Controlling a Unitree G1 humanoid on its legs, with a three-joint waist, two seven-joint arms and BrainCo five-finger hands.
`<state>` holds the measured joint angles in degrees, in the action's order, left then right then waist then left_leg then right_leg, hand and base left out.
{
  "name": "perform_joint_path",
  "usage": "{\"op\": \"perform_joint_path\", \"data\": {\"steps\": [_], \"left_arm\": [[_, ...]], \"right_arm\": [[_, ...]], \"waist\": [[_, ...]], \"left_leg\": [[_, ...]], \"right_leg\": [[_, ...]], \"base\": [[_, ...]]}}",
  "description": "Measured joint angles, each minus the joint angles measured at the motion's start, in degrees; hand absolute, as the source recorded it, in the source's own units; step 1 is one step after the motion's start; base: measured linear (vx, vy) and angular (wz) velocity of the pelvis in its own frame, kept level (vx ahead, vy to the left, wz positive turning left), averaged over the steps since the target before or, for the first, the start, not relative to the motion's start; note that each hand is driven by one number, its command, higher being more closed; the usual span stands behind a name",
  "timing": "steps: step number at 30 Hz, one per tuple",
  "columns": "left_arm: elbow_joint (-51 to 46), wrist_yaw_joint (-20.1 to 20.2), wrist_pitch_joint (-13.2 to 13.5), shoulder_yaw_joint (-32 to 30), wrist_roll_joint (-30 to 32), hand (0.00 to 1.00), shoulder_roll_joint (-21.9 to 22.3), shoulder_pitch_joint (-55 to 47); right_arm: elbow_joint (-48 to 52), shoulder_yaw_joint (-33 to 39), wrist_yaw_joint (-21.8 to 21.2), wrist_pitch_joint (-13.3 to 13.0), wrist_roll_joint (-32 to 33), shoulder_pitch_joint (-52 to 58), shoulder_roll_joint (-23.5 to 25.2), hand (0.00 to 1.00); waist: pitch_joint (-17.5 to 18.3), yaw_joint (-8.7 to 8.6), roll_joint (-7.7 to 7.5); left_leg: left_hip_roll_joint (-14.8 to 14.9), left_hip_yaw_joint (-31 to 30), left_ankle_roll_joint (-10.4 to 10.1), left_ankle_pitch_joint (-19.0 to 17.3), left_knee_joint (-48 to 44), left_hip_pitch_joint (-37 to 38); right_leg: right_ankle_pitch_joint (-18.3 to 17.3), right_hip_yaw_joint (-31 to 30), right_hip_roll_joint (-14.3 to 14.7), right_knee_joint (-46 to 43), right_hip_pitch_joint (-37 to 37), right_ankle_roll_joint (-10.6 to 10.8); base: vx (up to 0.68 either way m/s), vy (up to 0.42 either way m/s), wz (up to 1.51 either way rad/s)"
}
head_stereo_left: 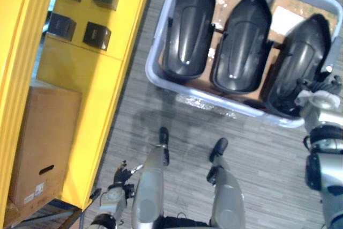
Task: Walk over and take plastic housings, then place them on the shelf
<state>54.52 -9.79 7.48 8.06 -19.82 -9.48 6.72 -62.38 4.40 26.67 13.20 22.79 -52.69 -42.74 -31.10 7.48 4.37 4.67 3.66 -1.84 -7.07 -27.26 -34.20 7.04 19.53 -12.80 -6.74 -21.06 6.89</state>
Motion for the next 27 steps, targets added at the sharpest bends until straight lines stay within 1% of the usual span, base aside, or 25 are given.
{"op": "perform_joint_path", "data": {"steps": [1, 2, 4, 6, 7, 11, 13, 15, 18, 21, 23, 24, 25, 26, 27], "left_arm": [[0.3, 0.0, 0.0, 0.0, -0.5, 0.00, 0.5, 0.0], [0.4, 0.0, 0.0, 0.0, -0.5, 0.00, 0.8, 0.0], [0.7, 0.0, 0.1, 0.4, -0.6, 0.00, 1.2, 0.0], [0.8, 0.0, 0.1, 1.7, -0.6, 0.00, 1.0, 0.0], [0.8, 0.1, 0.2, 1.7, -0.6, 0.00, 1.0, 0.0], [0.7, 0.9, 0.2, 2.2, -0.6, 0.00, 1.4, 0.0], [0.6, 1.4, 0.2, 2.2, -0.6, 0.00, 1.4, 0.0], [0.6, 1.5, 0.3, 2.2, -0.6, 0.00, 1.4, 0.0], [-0.4, 1.5, 0.5, 2.1, -0.7, 0.00, 1.4, -0.6], [-2.3, 1.5, 0.8, 1.9, -2.0, 0.00, 1.3, -2.1], [-2.8, 1.5, 0.9, 1.3, -2.4, 0.00, 1.2, -3.0], [-2.8, 1.5, 0.9, 1.1, -2.4, 0.00, 1.0, -3.0], [-3.1, 1.5, 1.0, 0.8, -2.4, 0.00, 1.0, -3.4], [-4.0, 1.6, 1.3, -0.2, -2.6, 0.00, 1.0, -4.2], [-4.0, 1.6, 1.6, -0.6, -2.8, 0.00, 1.0, -4.4]], "right_arm": [[-2.1, 0.0, -0.6, 1.7, -1.9, -0.6, -1.8, 1.00], [-3.2, 0.0, -0.7, 2.4, -3.2, -0.7, -2.8, 1.00], [-5.1, -0.1, -0.7, 3.2, -5.9, -1.5, -4.3, 1.00], [-6.2, -0.1, -0.7, 3.7, -8.4, -2.6, -4.9, 1.00], [-6.6, -0.2, -0.7, 4.5, -11.3, -3.1, -5.0, 1.00], [-7.0, -1.0, -0.5, 5.1, -16.1, -3.7, -5.3, 1.00], [-7.4, -1.2, -0.4, 5.6, -18.7, -3.8, -5.2, 1.00], [-8.0, -1.3, -0.4, 5.8, -19.6, -3.8, -5.0, 1.00], [-7.8, -2.6, 0.0, 5.7, -21.7, -3.8, -4.7, 1.00], [-6.3, -3.6, 1.3, 5.8, -23.2, -3.2, -4.4, 1.00], [-1.7, -3.6, 2.9, 5.5, -25.8, -1.9, -4.4, 1.00], [-0.6, -3.7, 3.5, 5.1, -26.3, -1.9, -4.4, 1.00], [2.1, -4.5, 4.2, 4.0, -27.2, -1.7, -4.4, 1.00], [4.4, -5.8, 5.1, 2.4, -28.3, -1.4, -4.3, 1.00], [5.6, -6.1, 5.6, 1.9, -28.6, -1.1, -4.2, 1.00]], "waist": [[0.0, 0.49, 0.61], [0.0, 0.94, 1.06], [0.0, 1.33, 1.89], [0.1, 1.44, 2.13], [0.0, 1.45, 2.32], [0.1, 1.37, 3.59], [0.1, 1.40, 3.69], [0.1, 1.41, 3.69], [0.1, 1.38, 3.68], [0.1, 1.21, 3.68], [0.1, 0.63, 3.53], [0.1, 0.49, 3.52], [0.1, 0.33, 3.26], [0.2, 0.31, 2.55], [0.2, 0.27, 2.27]], "left_leg": [[-0.3, -0.2, 0.0, 0.4, 0.8, 0.0], [-0.4, -0.3, 0.0, 0.5, 1.1, 0.0], [-0.5, -0.6, -0.2, 0.9, 1.6, 0.0], [-0.5, -0.7, -0.4, 1.7, 2.5, 0.1], [-0.5, -0.9, -0.6, 2.4, 3.1, 0.1], [-0.1, -1.4, -0.8, 2.5, 3.2, 0.2], [0.0, -1.4, -0.8, 2.5, 3.3, 0.6], [0.2, -1.3, -0.8, 2.5, 3.3, 0.9], [0.3, -1.2, -0.8, 2.5, 3.3, 1.5], [0.5, -0.9, -0.8, 2.5, 3.3, 2.1], [0.8, -0.8, -1.0, 2.4, 3.0, 2.9], [0.9, -0.8, -1.0, 2.4, 3.0, 3.2], [1.1, -0.7, -1.0, 2.3, 3.0, 3.6], [1.5, -0.3, -1.1, 2.3, 3.1, 4.0], [1.7, -0.3, -1.1, 2.3, 3.1, 4.2]], "right_leg": [[0.0, 0.4, -0.3, 0.0, 0.0, 0.0], [0.0, 0.6, -0.4, -0.1, 0.0, 0.0], [-0.1, 0.8, -0.4, -0.2, -0.1, 0.0], [-0.3, 0.9, -0.4, -0.6, -0.7, -0.2], [-0.5, 1.0, -0.3, -0.7, -1.0, -0.2], [-1.4, 1.4, 0.0, -1.7, -1.1, -0.3], [-1.7, 1.3, 0.0, -2.1, -1.0, -0.3], [-1.8, 1.3, 0.0, -2.3, -0.8, -0.4], [-1.9, 1.0, -0.1, -2.7, -0.7, -0.4], [-1.9, 0.8, 0.0, -2.7, -0.2, -0.4], [-1.9, 0.8, 0.3, -2.7, 0.7, -0.5], [-1.9, 0.8, 0.4, -2.6, 1.0, -0.5], [-1.9, 0.7, 0.6, -2.5, 1.4, -0.5], [-2.0, 0.5, 0.8, -2.4, 1.6, -0.5], [-2.0, 0.5, 1.0, -2.3, 1.8, -0.5]], "base": [[-0.06, -0.015, 0.14], [-0.05, -0.018, 0.12], [-0.03, -0.024, 0.07], [-0.03, -0.054, 0.05], [-0.01, -0.065, 0.03], [0.00, -0.050, 0.03], [0.00, 0.000, 0.00], [0.00, 0.000, 0.00], [-0.01, -0.003, -0.02], [-0.03, -0.006, -0.05], [-0.03, -0.005, -0.05], [-0.04, -0.005, -0.07], [-0.04, -0.008, -0.12], [-0.04, -0.012, -0.13], [-0.03, -0.022, -0.10]]}}
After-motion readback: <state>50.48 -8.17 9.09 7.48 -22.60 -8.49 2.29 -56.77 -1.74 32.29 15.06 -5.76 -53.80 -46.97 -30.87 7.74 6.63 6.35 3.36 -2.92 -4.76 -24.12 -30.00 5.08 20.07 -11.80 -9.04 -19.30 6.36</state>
